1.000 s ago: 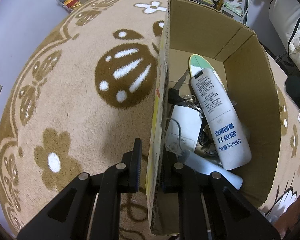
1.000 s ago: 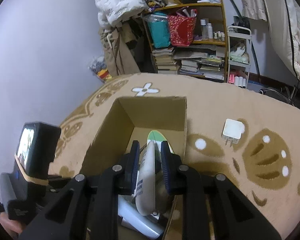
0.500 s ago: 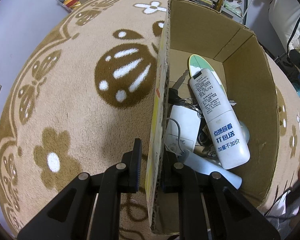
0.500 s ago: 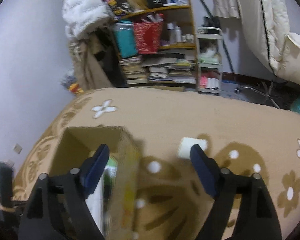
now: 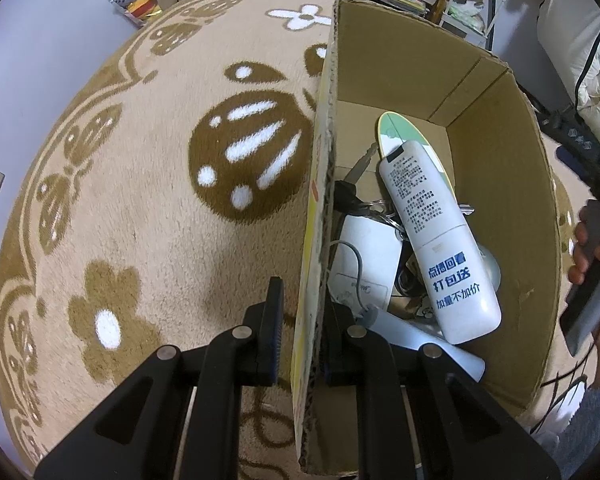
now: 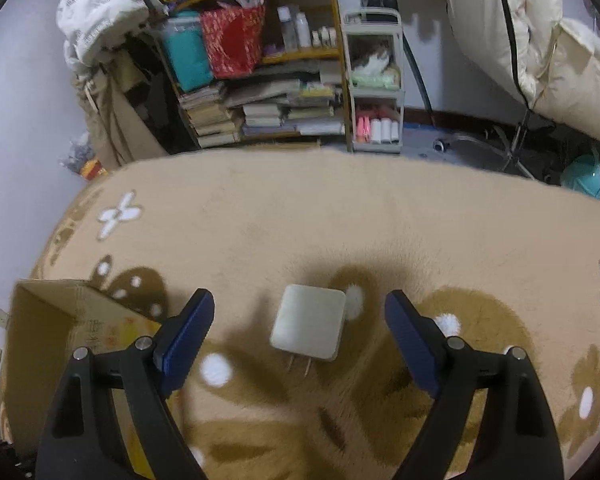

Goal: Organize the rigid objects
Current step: 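Move the right gripper to the white plug adapter and grasp it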

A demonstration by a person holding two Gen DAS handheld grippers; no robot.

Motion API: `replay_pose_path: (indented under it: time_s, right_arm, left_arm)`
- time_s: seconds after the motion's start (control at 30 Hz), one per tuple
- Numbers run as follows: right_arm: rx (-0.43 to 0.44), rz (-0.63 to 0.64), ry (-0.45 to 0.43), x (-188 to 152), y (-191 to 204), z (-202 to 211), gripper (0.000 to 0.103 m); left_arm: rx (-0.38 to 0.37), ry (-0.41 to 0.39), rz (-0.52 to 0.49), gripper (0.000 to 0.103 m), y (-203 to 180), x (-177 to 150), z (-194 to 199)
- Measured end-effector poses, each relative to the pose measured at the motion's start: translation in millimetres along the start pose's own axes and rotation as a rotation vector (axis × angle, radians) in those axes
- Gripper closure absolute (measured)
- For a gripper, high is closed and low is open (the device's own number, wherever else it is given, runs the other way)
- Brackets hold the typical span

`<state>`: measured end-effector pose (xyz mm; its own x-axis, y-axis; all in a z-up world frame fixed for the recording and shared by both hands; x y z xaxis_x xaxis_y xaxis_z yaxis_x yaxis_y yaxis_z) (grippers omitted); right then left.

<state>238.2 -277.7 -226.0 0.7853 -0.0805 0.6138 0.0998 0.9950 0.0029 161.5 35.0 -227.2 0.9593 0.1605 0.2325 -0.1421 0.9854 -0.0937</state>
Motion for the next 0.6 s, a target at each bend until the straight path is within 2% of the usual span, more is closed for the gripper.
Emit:
replay_pose_path:
  time_s: [0.13,0.2,0.27,0.3,0.37,0.6]
  right_arm:
    - [0.014,-0.032,0.075,-10.4,-6.4,-28.0,0.012]
    - [0.022,-0.033,0.114,-16.3,-5.9,-41.3,0.017]
    - [0.018,-0.022,0.144,-20.0,-4.5,-50.8,0.029]
    - [0.003,-0.017,0.157,-21.8,-4.2,-53.9,0.032]
    - [-0.040,-0.013,0.161,-24.0,-5.7,-54.7,0.050]
    - [-0.062,-0.025,0.133,-29.8,-8.1,-41.0,0.053]
  left_arm:
    - [-0.001,0.001,0.001,0.089,-0.7,0.1,-1.6]
    - [-0.001,0.001,-0.001,0.089,-0.7,-0.6,-2.0]
    - [-0.003,0.005,0.001,0.089,-0.5,-0.6,-4.5]
    - [-0.004,0.006,0.002,0.089,-0.4,-0.5,-5.5]
    - [-0.003,0.008,0.001,0.089,-0.5,-0.3,-7.2]
    - [-0.009,0.013,0.008,0.089,0.9,0.3,-9.0]
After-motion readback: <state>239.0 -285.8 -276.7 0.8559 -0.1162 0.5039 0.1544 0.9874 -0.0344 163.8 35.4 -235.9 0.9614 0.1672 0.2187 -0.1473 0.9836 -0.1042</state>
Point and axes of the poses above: each gripper's, at about its wrist camera, not at the fingertips, and z roughly against the way its jaws point, y to its left, x to its top, the point moved 7 cm from there along -z, roughly the way its jaws point, and after that the axes turned 15 degrees about z, right-handed, at the moved point
